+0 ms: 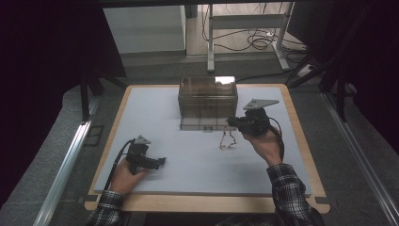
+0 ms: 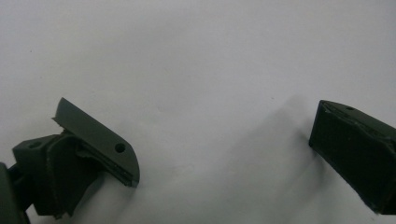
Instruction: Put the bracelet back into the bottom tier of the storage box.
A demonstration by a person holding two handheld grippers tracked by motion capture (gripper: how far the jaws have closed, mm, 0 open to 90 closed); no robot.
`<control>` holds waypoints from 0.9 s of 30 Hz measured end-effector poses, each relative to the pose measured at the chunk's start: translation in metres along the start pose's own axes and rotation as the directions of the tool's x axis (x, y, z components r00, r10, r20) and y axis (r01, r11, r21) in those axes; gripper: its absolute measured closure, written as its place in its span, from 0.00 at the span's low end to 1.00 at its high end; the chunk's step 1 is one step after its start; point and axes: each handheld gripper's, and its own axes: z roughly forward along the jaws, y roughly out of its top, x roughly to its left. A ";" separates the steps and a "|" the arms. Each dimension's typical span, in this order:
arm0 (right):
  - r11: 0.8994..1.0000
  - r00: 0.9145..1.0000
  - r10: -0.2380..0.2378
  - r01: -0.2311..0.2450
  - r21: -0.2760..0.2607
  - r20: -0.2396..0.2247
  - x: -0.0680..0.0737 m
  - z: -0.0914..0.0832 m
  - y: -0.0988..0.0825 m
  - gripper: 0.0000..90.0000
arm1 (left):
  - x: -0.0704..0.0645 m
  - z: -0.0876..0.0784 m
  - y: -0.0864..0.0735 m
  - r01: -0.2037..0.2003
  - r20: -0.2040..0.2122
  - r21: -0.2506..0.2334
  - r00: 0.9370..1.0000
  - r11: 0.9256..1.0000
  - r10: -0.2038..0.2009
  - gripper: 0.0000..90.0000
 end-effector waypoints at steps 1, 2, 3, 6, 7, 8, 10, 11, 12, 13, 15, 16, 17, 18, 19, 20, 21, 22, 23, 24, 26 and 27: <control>1.000 1.000 -0.002 0.002 -0.008 -0.002 0.000 0.000 0.001 0.92 | 0.000 0.000 0.000 0.000 0.000 0.000 1.000 1.000 0.000 0.00; 1.000 1.000 0.003 -0.003 -0.015 -0.006 0.001 -0.001 0.002 0.92 | 0.000 0.000 0.000 0.000 0.000 0.000 1.000 1.000 0.000 0.00; 0.999 1.000 0.003 -0.003 -0.032 -0.006 0.001 -0.001 0.004 0.92 | 0.000 0.000 0.000 0.001 0.000 0.000 1.000 1.000 -0.001 0.00; 0.999 1.000 0.004 -0.004 -0.050 -0.006 0.002 -0.002 0.008 0.92 | 0.000 0.000 0.000 0.001 0.000 -0.001 1.000 1.000 -0.001 0.00; 0.998 1.000 0.007 -0.007 -0.057 -0.008 0.002 -0.002 0.009 0.92 | 0.000 0.000 0.000 0.000 0.000 -0.001 1.000 1.000 0.000 0.00; 0.998 1.000 0.007 -0.008 -0.064 -0.009 0.002 -0.003 0.011 0.92 | 0.000 0.000 0.000 0.000 0.000 -0.001 1.000 1.000 0.000 0.00; 0.997 1.000 0.009 -0.009 -0.078 -0.005 0.003 -0.003 0.014 0.92 | 0.000 0.000 0.000 0.000 0.000 0.000 1.000 1.000 0.000 0.00; 0.996 1.000 0.013 -0.014 -0.087 -0.005 0.003 -0.003 0.016 0.92 | 0.000 0.000 0.000 0.000 0.000 0.000 1.000 1.000 0.000 0.00; 0.996 1.000 0.014 -0.014 -0.093 -0.008 0.003 -0.003 0.018 0.92 | 0.000 0.000 0.000 0.000 0.000 0.000 1.000 1.000 0.000 0.00; 0.996 1.000 0.014 -0.014 -0.093 -0.008 0.003 -0.003 0.018 0.92 | 0.000 0.000 0.000 0.000 0.000 0.000 1.000 1.000 0.000 0.00; 0.994 1.000 0.015 -0.015 -0.112 -0.004 0.004 -0.002 0.024 0.92 | 0.000 0.000 0.000 0.000 0.000 0.000 1.000 1.000 0.000 0.00; 0.994 1.000 0.015 -0.015 -0.112 -0.004 0.004 -0.002 0.024 0.92 | 0.000 0.000 0.000 0.000 0.000 0.000 1.000 1.000 0.000 0.00; 0.993 1.000 0.013 -0.013 -0.120 -0.001 0.005 -0.001 0.029 0.92 | 0.000 0.000 0.000 0.000 0.000 0.000 1.000 1.000 0.000 0.00; 0.993 1.000 0.013 -0.013 -0.120 -0.001 0.005 -0.001 0.029 0.92 | 0.000 0.000 0.000 0.000 0.000 0.000 1.000 1.000 0.000 0.00; 0.992 1.000 0.013 -0.013 -0.125 -0.001 0.005 0.000 0.030 0.92 | 0.000 0.000 0.000 0.000 0.000 0.000 1.000 1.000 0.000 0.00; 0.991 1.000 0.012 -0.012 -0.130 0.000 0.005 0.001 0.033 0.92 | 0.000 0.000 0.000 0.000 0.000 0.000 1.000 1.000 0.000 0.00; 0.991 1.000 0.012 -0.011 -0.133 0.001 0.005 0.002 0.034 0.92 | 0.000 0.000 0.000 0.000 0.000 0.000 1.000 1.000 0.000 0.00; 0.991 1.000 0.012 -0.012 -0.135 0.001 0.006 0.003 0.036 0.92 | 0.000 0.000 0.000 0.000 0.000 0.000 1.000 1.000 0.000 0.00; 0.990 1.000 0.013 -0.013 -0.140 0.003 0.006 0.005 0.039 0.92 | 0.000 0.000 0.000 0.000 0.000 0.000 1.000 1.000 0.000 0.00; 0.990 1.000 0.013 -0.012 -0.143 0.003 0.006 0.006 0.041 0.92 | 0.000 0.000 0.000 0.000 0.000 0.000 1.000 1.000 0.000 0.00; 0.988 1.000 0.013 -0.013 -0.151 -0.001 0.006 0.009 0.046 0.92 | 0.000 0.000 0.000 0.000 0.000 0.000 1.000 1.000 0.000 0.00; 0.988 1.000 0.014 -0.014 -0.155 -0.002 0.006 0.010 0.048 0.92 | 0.000 0.000 0.000 0.000 0.000 0.000 1.000 1.000 0.000 0.00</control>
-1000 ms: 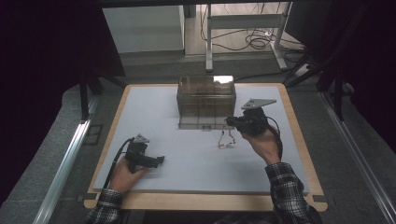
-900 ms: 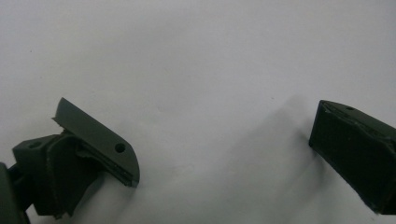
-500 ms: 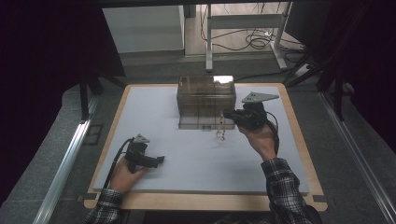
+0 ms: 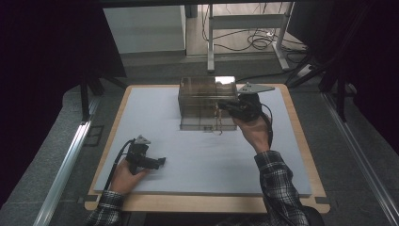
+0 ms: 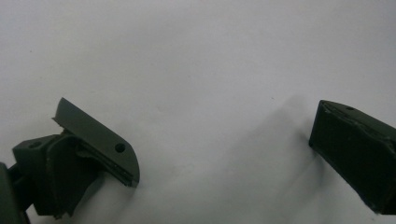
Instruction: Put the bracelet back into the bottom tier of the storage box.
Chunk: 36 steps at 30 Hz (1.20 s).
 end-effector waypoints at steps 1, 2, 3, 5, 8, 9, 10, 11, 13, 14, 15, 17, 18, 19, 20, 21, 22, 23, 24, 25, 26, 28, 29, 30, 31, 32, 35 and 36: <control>1.000 1.000 0.000 0.000 0.000 0.000 0.000 0.000 0.000 0.92 | 0.000 0.000 0.000 0.000 0.000 0.000 1.000 1.000 0.000 0.00; 1.000 1.000 0.002 -0.002 -0.006 -0.004 0.001 0.004 0.004 0.92 | 0.000 0.000 0.000 -0.001 0.000 0.000 1.000 1.000 0.001 0.00; 1.000 1.000 0.002 -0.002 -0.006 -0.004 0.001 0.004 0.004 0.92 | 0.000 0.000 0.000 -0.001 0.000 0.000 1.000 1.000 0.001 0.00; 1.000 1.000 -0.004 0.004 -0.004 -0.001 0.003 0.010 0.010 0.92 | 0.000 0.000 0.000 -0.001 0.000 0.000 1.000 1.000 0.001 0.00; 1.000 1.000 -0.007 0.007 -0.008 0.003 0.003 0.014 0.014 0.92 | 0.000 0.000 0.000 0.000 0.000 -0.001 1.000 1.000 0.000 0.00; 1.000 1.000 -0.006 0.006 -0.010 0.001 0.004 0.016 0.016 0.92 | 0.000 0.000 0.000 -0.001 0.000 -0.001 1.000 1.000 0.001 0.00; 1.000 1.000 -0.007 0.007 -0.011 0.003 0.004 0.019 0.018 0.92 | 0.000 0.000 0.000 -0.001 0.000 0.000 1.000 1.000 0.001 0.00; 1.000 1.000 -0.007 0.007 -0.012 0.002 0.004 0.023 0.021 0.92 | 0.000 0.000 0.000 -0.001 0.000 0.000 1.000 1.000 0.001 0.00; 1.000 1.000 -0.003 0.003 -0.012 0.000 0.004 0.028 0.024 0.92 | 0.000 0.000 0.000 -0.001 0.000 -0.001 1.000 1.000 0.001 0.00; 1.000 1.000 -0.003 0.003 -0.015 0.002 0.005 0.030 0.025 0.92 | 0.000 0.000 0.000 -0.001 0.000 0.000 1.000 1.000 0.001 0.00; 1.000 1.000 -0.001 0.001 -0.015 0.001 0.005 0.032 0.026 0.92 | 0.000 0.000 0.000 0.000 0.000 0.000 1.000 1.000 0.000 0.00; 1.000 1.000 0.003 -0.003 -0.012 0.001 0.006 0.038 0.028 0.92 | 0.000 0.000 0.000 -0.001 0.000 0.000 1.000 1.000 0.001 0.00; 1.000 1.000 0.002 -0.002 -0.013 0.001 0.005 0.041 0.029 0.92 | 0.000 0.000 0.000 -0.001 -0.001 -0.001 1.000 1.000 0.001 0.00; 1.000 1.000 0.005 -0.005 -0.012 -0.001 0.005 0.043 0.030 0.92 | 0.000 0.000 0.000 -0.002 -0.001 -0.001 1.000 1.000 0.002 0.00; 1.000 1.000 0.006 -0.006 -0.011 -0.001 0.005 0.046 0.031 0.92 | 0.000 0.000 0.000 -0.001 0.000 -0.001 1.000 1.000 0.001 0.00; 1.000 1.000 0.007 -0.007 -0.013 -0.001 0.005 0.049 0.031 0.92 | 0.000 0.000 0.000 -0.001 0.000 -0.001 1.000 1.000 0.001 0.00; 1.000 1.000 0.009 -0.009 -0.014 -0.001 0.005 0.052 0.032 0.92 | 0.000 0.000 0.000 -0.001 0.000 -0.001 1.000 1.000 0.001 0.00; 1.000 1.000 0.007 -0.007 -0.010 0.001 0.005 0.055 0.032 0.92 | 0.000 0.000 0.000 -0.001 0.000 -0.002 1.000 1.000 0.001 0.00; 1.000 1.000 0.011 -0.011 -0.013 -0.001 0.005 0.058 0.032 0.92 | 0.000 0.000 0.000 -0.001 -0.001 -0.001 1.000 1.000 0.001 0.00; 1.000 1.000 0.012 -0.012 -0.012 0.000 0.005 0.060 0.033 0.92 | 0.000 0.000 0.000 -0.001 -0.001 -0.001 1.000 1.000 0.001 0.00; 1.000 1.000 0.010 -0.010 -0.012 0.004 0.005 0.063 0.034 0.92 | 0.000 0.000 0.000 0.000 0.000 -0.002 1.000 1.000 0.000 0.00; 1.000 1.000 0.014 -0.014 -0.018 0.000 0.005 0.068 0.035 0.92 | 0.000 0.000 0.000 0.000 0.001 -0.001 1.000 1.000 0.000 0.00; 1.000 1.000 0.014 -0.014 -0.017 0.000 0.005 0.070 0.035 0.92 | 0.000 0.000 0.000 -0.001 0.000 -0.001 1.000 1.000 0.001 0.00; 1.000 1.000 0.013 -0.013 -0.017 0.003 0.005 0.072 0.036 0.92 | 0.000 0.000 0.000 -0.001 0.000 -0.001 1.000 1.000 0.001 0.00; 1.000 1.000 0.010 -0.010 -0.014 0.004 0.005 0.075 0.036 0.92 | 0.000 0.000 0.000 -0.001 0.000 -0.002 1.000 1.000 0.001 0.00; 1.000 1.000 0.007 -0.007 -0.013 0.006 0.005 0.077 0.037 0.92 | 0.000 0.000 0.000 -0.001 0.000 -0.001 1.000 1.000 0.001 0.00; 1.000 1.000 0.008 -0.008 -0.014 0.006 0.006 0.084 0.038 0.92 | 0.000 0.000 0.000 -0.001 0.000 -0.001 1.000 1.000 0.001 0.00; 1.000 1.000 0.006 -0.006 -0.016 0.004 0.006 0.086 0.039 0.92 | 0.000 0.000 0.000 0.000 0.000 -0.001 1.000 1.000 0.000 0.00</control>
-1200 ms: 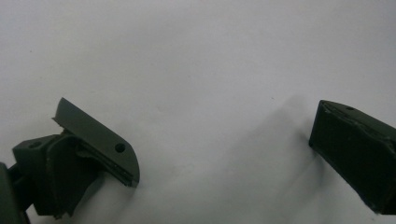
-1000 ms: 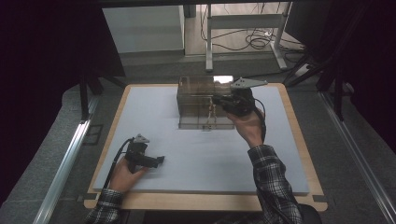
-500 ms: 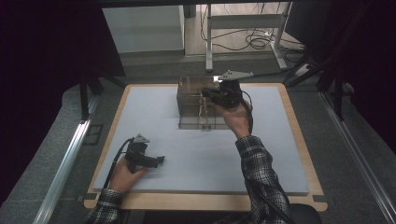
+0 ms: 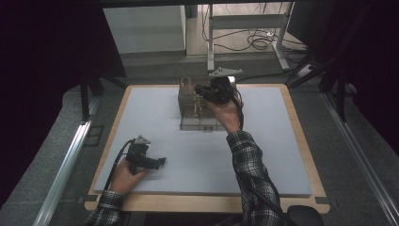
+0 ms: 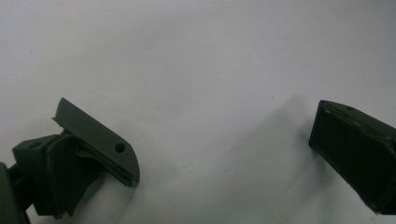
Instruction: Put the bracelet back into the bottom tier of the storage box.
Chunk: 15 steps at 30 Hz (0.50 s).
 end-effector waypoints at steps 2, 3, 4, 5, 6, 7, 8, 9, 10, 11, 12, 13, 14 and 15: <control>1.000 1.000 -0.003 0.003 0.003 0.000 0.000 0.004 0.001 0.92 | 0.000 0.000 0.000 0.000 0.000 0.000 1.000 1.000 0.000 0.00; 1.000 1.000 -0.001 0.001 0.004 0.000 0.001 0.007 0.001 0.92 | 0.000 0.000 0.000 0.000 0.000 0.000 1.000 1.000 0.000 0.00; 1.000 1.000 -0.001 0.001 0.005 -0.003 0.001 0.010 0.000 0.92 | 0.000 0.000 0.000 0.000 0.000 0.000 1.000 1.000 0.000 0.00; 1.000 1.000 -0.001 0.001 0.005 -0.003 0.001 0.010 0.000 0.92 | 0.000 0.000 0.000 0.000 0.000 0.000 1.000 1.000 0.000 0.00; 1.000 1.000 -0.001 0.001 0.010 -0.005 0.002 0.015 -0.001 0.92 | 0.000 0.000 0.000 0.000 0.000 0.000 1.000 1.000 0.000 0.00; 1.000 1.000 -0.002 0.002 0.013 -0.006 0.002 0.017 -0.002 0.92 | 0.000 0.000 0.000 -0.001 0.000 0.000 1.000 1.000 0.001 0.00; 1.000 1.000 -0.005 0.005 0.018 -0.008 0.002 0.020 -0.003 0.92 | 0.000 0.000 0.000 0.000 0.000 0.000 1.000 1.000 0.000 0.00; 1.000 1.000 -0.004 0.004 0.024 -0.008 0.003 0.023 -0.005 0.92 | 0.000 0.000 0.000 0.000 0.000 0.000 1.000 1.000 0.000 0.00; 1.000 1.000 -0.003 0.003 0.027 -0.009 0.003 0.026 -0.007 0.92 | 0.000 0.000 0.000 -0.004 0.001 0.003 1.000 1.000 0.004 0.00; 0.999 1.000 -0.004 0.005 0.035 -0.009 0.003 0.029 -0.009 0.92 | 0.000 0.000 0.000 -0.004 0.001 0.003 1.000 1.000 0.004 0.00; 0.999 1.000 -0.003 0.004 0.042 -0.008 0.003 0.033 -0.012 0.92 | 0.000 0.000 0.000 -0.003 0.000 0.005 1.000 1.000 0.003 0.00; 0.999 1.000 -0.002 0.003 0.048 -0.009 0.003 0.035 -0.014 0.92 | 0.000 0.000 0.000 -0.002 0.001 0.005 1.000 1.000 0.002 0.00; 0.999 1.000 -0.002 0.003 0.048 -0.009 0.003 0.035 -0.014 0.92 | 0.000 0.000 0.000 -0.002 0.001 0.005 1.000 1.000 0.002 0.00; 0.998 1.000 0.004 -0.004 0.060 -0.008 0.002 0.040 -0.020 0.92 | 0.000 0.000 0.000 -0.003 0.000 0.006 1.000 1.000 0.003 0.00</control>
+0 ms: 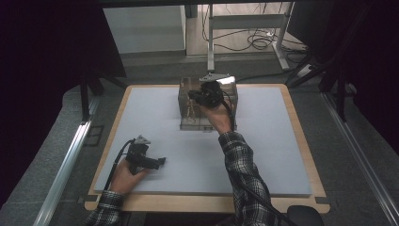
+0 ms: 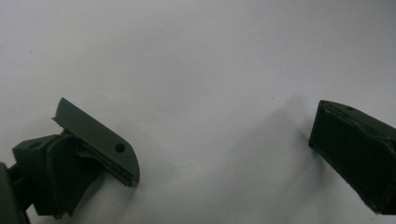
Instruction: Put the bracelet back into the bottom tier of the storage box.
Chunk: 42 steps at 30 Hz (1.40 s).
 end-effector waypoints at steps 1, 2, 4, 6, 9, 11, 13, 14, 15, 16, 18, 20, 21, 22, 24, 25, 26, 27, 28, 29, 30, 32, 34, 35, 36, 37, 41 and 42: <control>1.000 1.000 0.001 -0.001 0.002 0.000 0.000 0.002 -0.002 0.92 | 0.000 0.000 0.000 0.000 0.000 0.000 1.000 1.000 0.000 0.00; 1.000 1.000 0.003 -0.003 0.007 0.000 -0.001 0.004 -0.004 0.92 | 0.000 0.000 0.000 0.000 0.000 -0.001 1.000 1.000 0.000 0.00; 1.000 1.000 0.011 -0.011 0.014 -0.002 -0.002 0.008 -0.009 0.92 | 0.000 0.000 0.000 0.000 0.000 -0.001 1.000 1.000 0.000 0.00; 1.000 1.000 0.011 -0.011 0.027 0.000 -0.003 0.013 -0.014 0.92 | 0.000 0.000 0.000 0.000 0.000 0.000 1.000 1.000 0.000 0.00; 0.999 1.000 0.007 -0.007 0.049 0.001 -0.003 0.019 -0.022 0.92 | 0.000 0.000 0.000 0.000 0.000 -0.001 1.000 1.000 0.000 0.00; 0.998 1.000 0.007 -0.007 0.065 0.004 -0.003 0.024 -0.029 0.92 | 0.000 0.000 0.000 0.000 0.000 0.000 1.000 1.000 0.000 0.00; 0.997 1.000 0.007 -0.007 0.073 0.003 -0.003 0.028 -0.034 0.92 | 0.000 0.000 0.000 0.001 0.001 -0.002 1.000 1.000 -0.001 0.00; 0.997 1.000 0.007 -0.007 0.073 0.003 -0.003 0.028 -0.034 0.92 | 0.000 0.000 0.000 0.001 0.001 -0.002 1.000 1.000 -0.001 0.00; 0.996 1.000 0.010 -0.010 0.090 0.002 -0.003 0.032 -0.041 0.92 | 0.000 0.000 0.000 0.000 0.000 -0.001 1.000 1.000 0.000 0.00; 0.996 1.000 0.013 -0.013 0.090 0.000 -0.003 0.034 -0.043 0.92 | 0.000 0.000 0.000 0.000 0.000 -0.001 1.000 1.000 0.000 0.00; 0.995 1.000 0.014 -0.014 0.097 0.000 -0.004 0.036 -0.046 0.92 | 0.000 0.000 0.000 0.000 0.000 -0.001 1.000 1.000 0.000 0.00; 0.993 1.000 0.026 -0.026 0.113 -0.002 -0.004 0.041 -0.053 0.92 | 0.000 0.000 0.000 0.000 0.000 -0.001 1.000 1.000 0.000 0.00; 0.993 1.000 0.029 -0.029 0.117 -0.003 -0.004 0.043 -0.056 0.92 | 0.000 0.000 0.000 0.000 0.000 -0.001 1.000 1.000 0.000 0.00; 0.992 1.000 0.028 -0.027 0.122 -0.005 -0.005 0.044 -0.058 0.92 | 0.000 0.000 0.000 0.000 0.000 -0.001 1.000 1.000 0.000 0.00; 0.991 1.000 0.030 -0.029 0.129 -0.007 -0.005 0.046 -0.061 0.92 | 0.000 0.000 0.000 -0.001 0.000 0.000 1.000 1.000 0.001 0.00; 0.991 0.999 0.034 -0.033 0.132 -0.008 -0.004 0.047 -0.064 0.92 | 0.000 0.000 0.000 0.000 0.000 0.000 1.000 1.000 0.000 0.00; 0.990 0.999 0.032 -0.030 0.137 -0.009 -0.004 0.048 -0.065 0.92 | 0.000 0.000 0.000 0.000 0.000 0.000 1.000 1.000 0.000 0.00; 0.990 0.999 0.032 -0.030 0.137 -0.009 -0.004 0.048 -0.065 0.92 | 0.000 0.000 0.000 0.000 0.000 0.000 1.000 1.000 0.000 0.00; 0.990 0.999 0.034 -0.032 0.141 -0.010 -0.004 0.050 -0.067 0.92 | 0.000 0.000 0.000 -0.001 0.000 0.002 1.000 1.000 0.001 0.00; 0.988 0.999 0.038 -0.035 0.151 -0.013 -0.003 0.052 -0.070 0.92 | 0.000 0.000 0.000 -0.001 0.000 0.002 1.000 1.000 0.001 0.00; 0.988 0.999 0.036 -0.034 0.153 -0.014 -0.002 0.053 -0.071 0.92 | 0.000 0.000 0.000 -0.001 0.000 0.002 1.000 1.000 0.001 0.00; 0.987 0.999 0.040 -0.037 0.159 -0.019 -0.001 0.056 -0.074 0.92 | 0.000 0.000 0.000 0.000 0.000 0.002 1.000 1.000 0.000 0.00; 0.987 0.999 0.043 -0.038 0.156 -0.025 0.000 0.058 -0.076 0.92 | 0.000 0.000 0.000 -0.001 0.000 0.002 1.000 1.000 0.001 0.00; 0.988 0.998 0.048 -0.043 0.150 -0.031 0.001 0.059 -0.076 0.92 | 0.000 0.000 0.000 -0.001 0.000 0.002 1.000 1.000 0.001 0.00; 0.988 0.998 0.047 -0.041 0.149 -0.034 0.002 0.060 -0.075 0.92 | 0.000 0.000 0.000 -0.001 0.000 0.002 1.000 1.000 0.001 0.00; 0.989 0.998 0.042 -0.037 0.144 -0.035 0.003 0.060 -0.074 0.92 | 0.000 0.000 0.000 -0.001 0.000 0.002 1.000 1.000 0.001 0.00; 0.992 0.998 0.047 -0.042 0.115 -0.042 0.005 0.057 -0.062 0.92 | 0.000 0.000 0.000 -0.001 0.000 0.000 1.000 1.000 0.001 0.00; 0.993 0.998 0.047 -0.042 0.108 -0.043 0.005 0.056 -0.059 0.92 | 0.000 0.000 0.000 0.000 0.000 -0.002 1.000 1.000 0.000 0.00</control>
